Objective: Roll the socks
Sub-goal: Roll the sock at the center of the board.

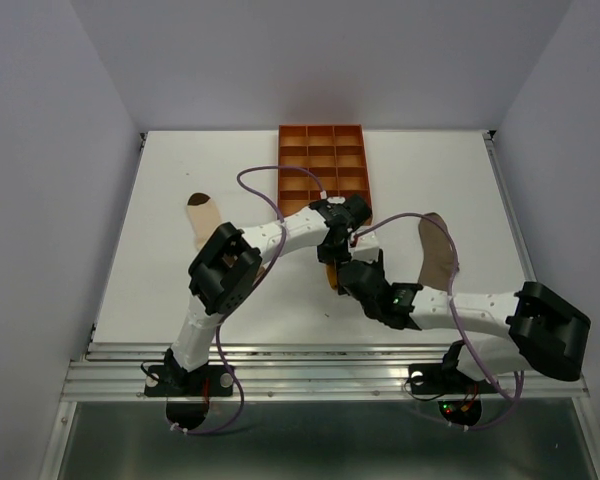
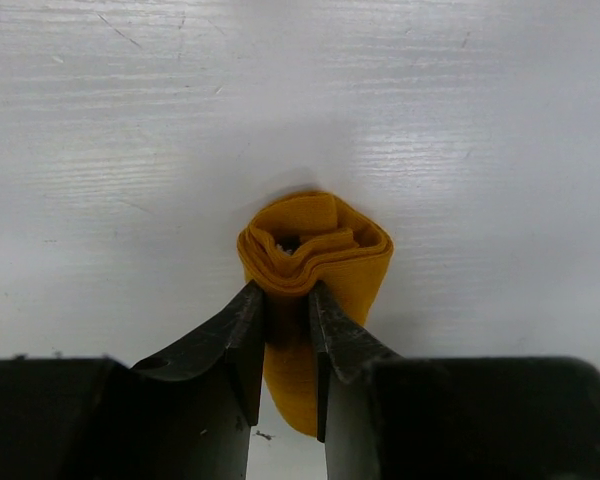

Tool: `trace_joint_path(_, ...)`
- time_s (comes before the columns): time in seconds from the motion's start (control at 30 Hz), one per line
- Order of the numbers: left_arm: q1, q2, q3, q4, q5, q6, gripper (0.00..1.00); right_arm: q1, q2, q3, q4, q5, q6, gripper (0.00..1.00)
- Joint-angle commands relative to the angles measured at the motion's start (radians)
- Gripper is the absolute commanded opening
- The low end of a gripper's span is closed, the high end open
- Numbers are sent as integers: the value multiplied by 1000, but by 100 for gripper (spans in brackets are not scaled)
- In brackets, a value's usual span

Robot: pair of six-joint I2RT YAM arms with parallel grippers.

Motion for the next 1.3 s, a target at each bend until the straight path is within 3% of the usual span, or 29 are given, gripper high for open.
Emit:
trace_joint_path(0.0,-22,55,-13,-77,14,7,24,78,-99,-36,15,-38,-32,67)
trace_joint_path(0.33,-22,47,-11,-69,22,-19,24,107,-262,-118,-1,-81,-36,67)
trace_joint_path(0.77,-16,44,-24,-71,43,-36,25,127,-17,38,25,15,-112,67)
trace_joint_path(1.27,-5,32,-53,-42,80,-29,25,136,129,66,143,97,-164,68)
